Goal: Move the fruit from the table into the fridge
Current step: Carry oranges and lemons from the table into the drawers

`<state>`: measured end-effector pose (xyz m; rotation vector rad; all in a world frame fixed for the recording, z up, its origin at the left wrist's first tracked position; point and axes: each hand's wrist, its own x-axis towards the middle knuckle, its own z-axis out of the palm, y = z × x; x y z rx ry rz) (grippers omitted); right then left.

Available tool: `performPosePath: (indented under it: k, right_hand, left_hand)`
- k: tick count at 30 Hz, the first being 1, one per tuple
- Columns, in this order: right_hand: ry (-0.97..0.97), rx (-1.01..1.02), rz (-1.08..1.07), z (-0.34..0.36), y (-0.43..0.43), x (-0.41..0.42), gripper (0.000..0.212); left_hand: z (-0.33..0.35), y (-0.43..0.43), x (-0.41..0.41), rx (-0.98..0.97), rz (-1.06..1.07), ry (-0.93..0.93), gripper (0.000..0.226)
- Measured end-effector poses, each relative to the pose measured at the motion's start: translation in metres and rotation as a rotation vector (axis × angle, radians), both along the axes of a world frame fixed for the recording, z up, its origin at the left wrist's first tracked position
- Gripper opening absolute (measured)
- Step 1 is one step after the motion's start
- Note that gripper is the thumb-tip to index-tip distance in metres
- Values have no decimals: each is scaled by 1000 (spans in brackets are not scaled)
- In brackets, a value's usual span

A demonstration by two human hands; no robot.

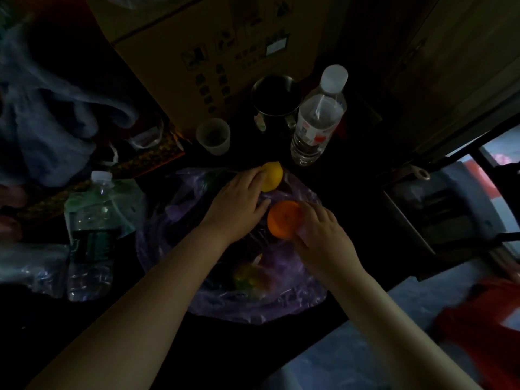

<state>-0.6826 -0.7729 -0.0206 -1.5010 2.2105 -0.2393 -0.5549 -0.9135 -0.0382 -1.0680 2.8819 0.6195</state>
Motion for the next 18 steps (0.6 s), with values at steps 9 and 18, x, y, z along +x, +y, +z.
performPosePath:
  k: [9,18]
  right_hand:
    - [-6,-35,-2,-14,3,-1,74]
    - [78,-57,-22,-28,-15,6,80]
  left_hand:
    - [-18,-9,-29,8,-22,23,63]
    - [-26,-20,-34,32,58,28,64]
